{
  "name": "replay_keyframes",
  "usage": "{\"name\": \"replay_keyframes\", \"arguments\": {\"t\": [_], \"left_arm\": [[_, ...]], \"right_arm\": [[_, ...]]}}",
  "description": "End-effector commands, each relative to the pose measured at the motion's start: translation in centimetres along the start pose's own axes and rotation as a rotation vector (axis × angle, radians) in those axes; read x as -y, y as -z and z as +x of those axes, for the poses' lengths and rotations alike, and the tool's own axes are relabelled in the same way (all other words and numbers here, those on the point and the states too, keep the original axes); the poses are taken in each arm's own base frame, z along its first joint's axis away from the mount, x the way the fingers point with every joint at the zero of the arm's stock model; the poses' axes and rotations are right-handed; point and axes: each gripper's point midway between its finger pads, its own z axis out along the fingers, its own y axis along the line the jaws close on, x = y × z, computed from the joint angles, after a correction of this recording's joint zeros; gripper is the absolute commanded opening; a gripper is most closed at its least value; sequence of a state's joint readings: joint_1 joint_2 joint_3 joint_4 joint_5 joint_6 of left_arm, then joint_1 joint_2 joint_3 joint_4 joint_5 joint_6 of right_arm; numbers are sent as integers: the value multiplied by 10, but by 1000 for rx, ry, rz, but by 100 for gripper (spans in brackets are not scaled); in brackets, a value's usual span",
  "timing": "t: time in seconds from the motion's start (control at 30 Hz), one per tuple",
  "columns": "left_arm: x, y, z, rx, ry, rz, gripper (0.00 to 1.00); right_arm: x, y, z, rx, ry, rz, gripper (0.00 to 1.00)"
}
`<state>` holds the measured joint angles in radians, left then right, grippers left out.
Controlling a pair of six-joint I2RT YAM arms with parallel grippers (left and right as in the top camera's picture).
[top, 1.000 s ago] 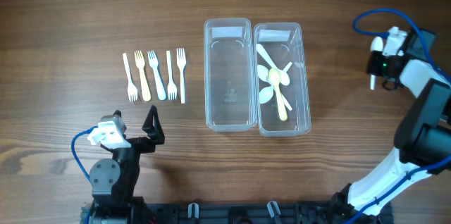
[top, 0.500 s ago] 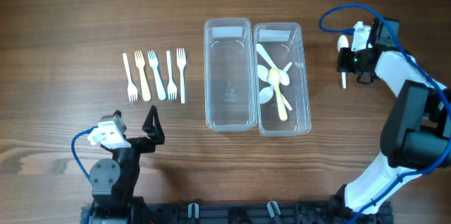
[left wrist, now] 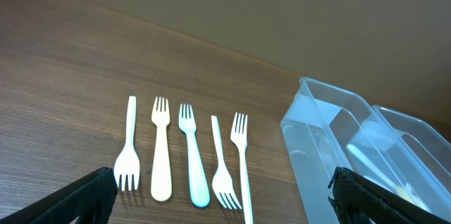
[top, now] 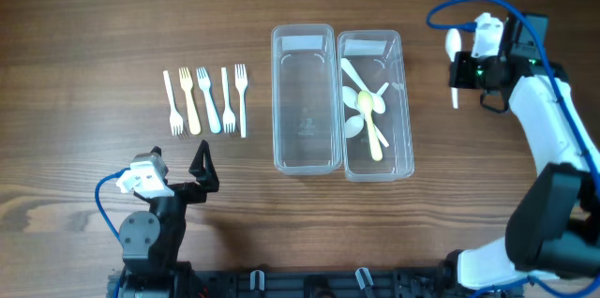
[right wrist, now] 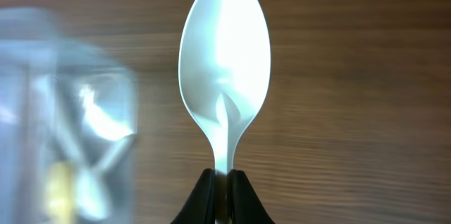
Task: Pack container
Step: 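Carry the white spoon into the right container and release it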
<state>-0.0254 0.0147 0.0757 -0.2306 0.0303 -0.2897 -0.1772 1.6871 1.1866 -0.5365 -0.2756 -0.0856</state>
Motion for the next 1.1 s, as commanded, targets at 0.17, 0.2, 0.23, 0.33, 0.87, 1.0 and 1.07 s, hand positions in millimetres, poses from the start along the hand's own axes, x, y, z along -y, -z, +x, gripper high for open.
{"name": "replay_keyframes", "arguments": {"t": [0.17, 0.2, 0.23, 0.33, 0.87, 1.0, 1.07], "left_arm": [[0, 0, 0, 6, -25, 2, 100], [0, 0, 0, 6, -25, 2, 100], [0, 0, 0, 6, -25, 2, 100], [0, 0, 0, 6, -25, 2, 100], [0, 0, 0, 6, -25, 2, 100], [0, 0, 0, 6, -25, 2, 100], [0, 0, 0, 6, -25, 2, 100]], "right_arm": [[-99, 32, -13, 63, 98, -184, 4], [-105, 32, -12, 60, 97, -191, 4], [-111, 32, -11, 54, 96, -200, 4], [-129, 30, 0, 19, 95, -226, 4], [-166, 21, 43, -125, 97, -231, 5], [-166, 21, 43, -125, 98, -229, 4], [-166, 21, 43, -125, 98, -229, 15]]}}
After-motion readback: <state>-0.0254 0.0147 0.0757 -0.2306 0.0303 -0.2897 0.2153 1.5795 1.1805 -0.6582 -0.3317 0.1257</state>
